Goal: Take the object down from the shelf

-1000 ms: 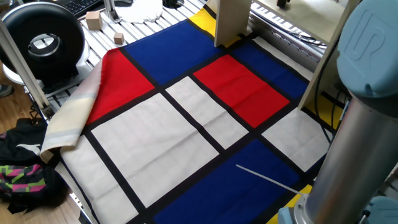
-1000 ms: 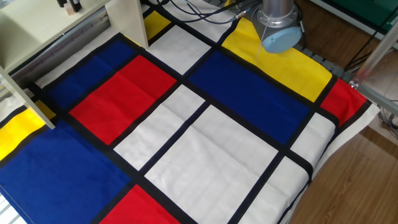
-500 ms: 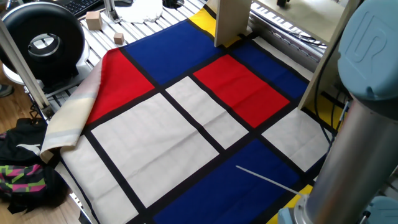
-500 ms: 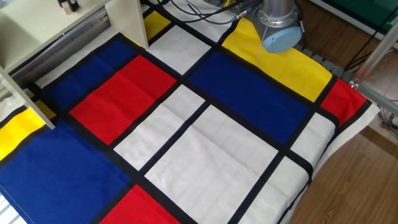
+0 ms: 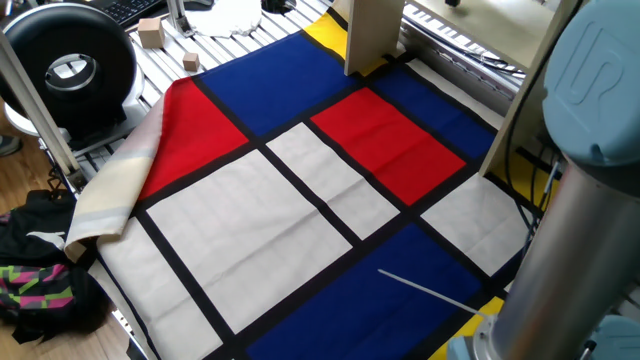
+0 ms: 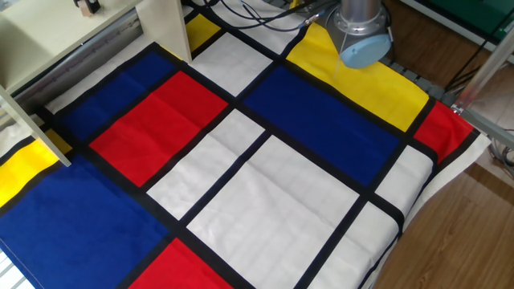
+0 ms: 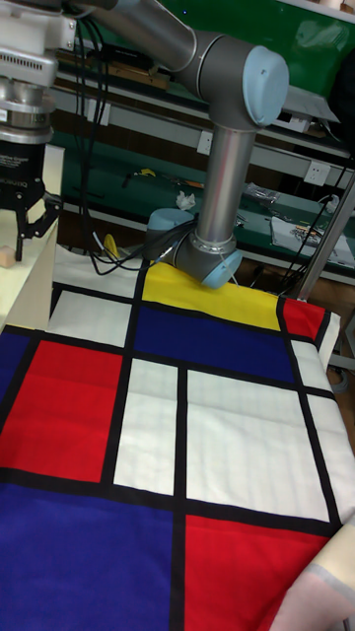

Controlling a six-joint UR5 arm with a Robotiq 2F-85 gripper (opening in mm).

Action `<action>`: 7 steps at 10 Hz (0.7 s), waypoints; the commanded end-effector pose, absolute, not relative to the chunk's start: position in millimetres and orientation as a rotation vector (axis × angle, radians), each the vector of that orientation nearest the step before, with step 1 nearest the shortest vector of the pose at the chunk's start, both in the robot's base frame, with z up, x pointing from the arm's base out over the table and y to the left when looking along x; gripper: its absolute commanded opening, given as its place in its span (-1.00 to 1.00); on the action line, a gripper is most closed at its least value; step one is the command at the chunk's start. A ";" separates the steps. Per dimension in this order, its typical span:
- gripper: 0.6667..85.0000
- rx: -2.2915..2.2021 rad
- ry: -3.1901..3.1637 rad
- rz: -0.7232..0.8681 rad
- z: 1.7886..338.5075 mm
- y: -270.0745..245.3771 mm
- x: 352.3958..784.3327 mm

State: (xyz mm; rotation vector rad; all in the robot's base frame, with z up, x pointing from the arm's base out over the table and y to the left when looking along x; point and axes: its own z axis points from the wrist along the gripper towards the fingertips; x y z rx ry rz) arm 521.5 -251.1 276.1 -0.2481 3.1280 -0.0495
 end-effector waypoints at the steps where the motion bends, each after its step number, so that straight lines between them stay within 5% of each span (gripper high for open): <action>1: -0.98 -0.211 3.126 -0.060 289.5 -237.5 526.6; 7: -0.98 -0.088 3.139 -0.080 309.9 -187.4 525.0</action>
